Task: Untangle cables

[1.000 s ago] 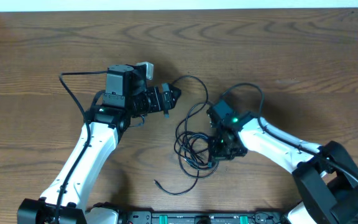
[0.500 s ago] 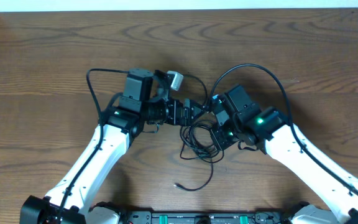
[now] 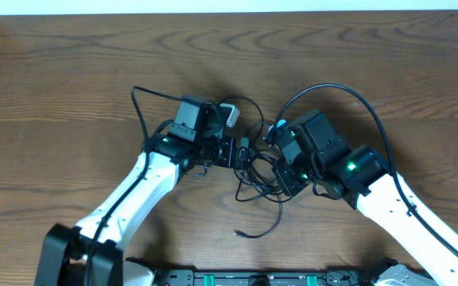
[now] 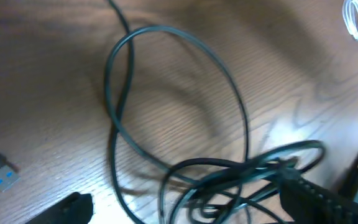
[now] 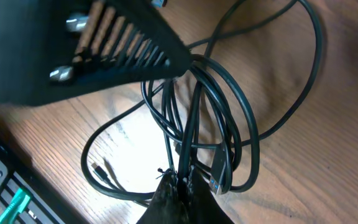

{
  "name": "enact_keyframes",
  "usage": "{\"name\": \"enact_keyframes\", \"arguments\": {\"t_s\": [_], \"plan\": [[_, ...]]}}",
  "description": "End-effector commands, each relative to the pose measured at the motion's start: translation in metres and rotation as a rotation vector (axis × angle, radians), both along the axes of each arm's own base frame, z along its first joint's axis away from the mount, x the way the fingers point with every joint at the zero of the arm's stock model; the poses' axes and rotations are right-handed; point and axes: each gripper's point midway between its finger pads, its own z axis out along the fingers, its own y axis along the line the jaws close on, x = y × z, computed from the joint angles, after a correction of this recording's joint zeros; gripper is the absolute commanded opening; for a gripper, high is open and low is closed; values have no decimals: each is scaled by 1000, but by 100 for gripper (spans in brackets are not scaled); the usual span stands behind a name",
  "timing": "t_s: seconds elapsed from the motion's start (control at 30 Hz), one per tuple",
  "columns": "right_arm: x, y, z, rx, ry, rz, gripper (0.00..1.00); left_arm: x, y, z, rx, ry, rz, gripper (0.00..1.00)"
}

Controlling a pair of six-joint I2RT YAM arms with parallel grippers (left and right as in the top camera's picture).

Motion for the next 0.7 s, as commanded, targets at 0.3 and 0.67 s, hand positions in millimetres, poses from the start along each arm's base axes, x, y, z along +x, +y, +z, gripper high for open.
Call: {"name": "enact_keyframes", "arguments": {"t_s": [0.3, 0.67], "plan": [[-4, 23, 21, 148, 10, 69, 1, -15, -23, -16, 54, -53, -188, 96], [-9, 26, 31, 261, 85, 86, 1, -13, -20, -41, 200, -106, -177, 11]]}}
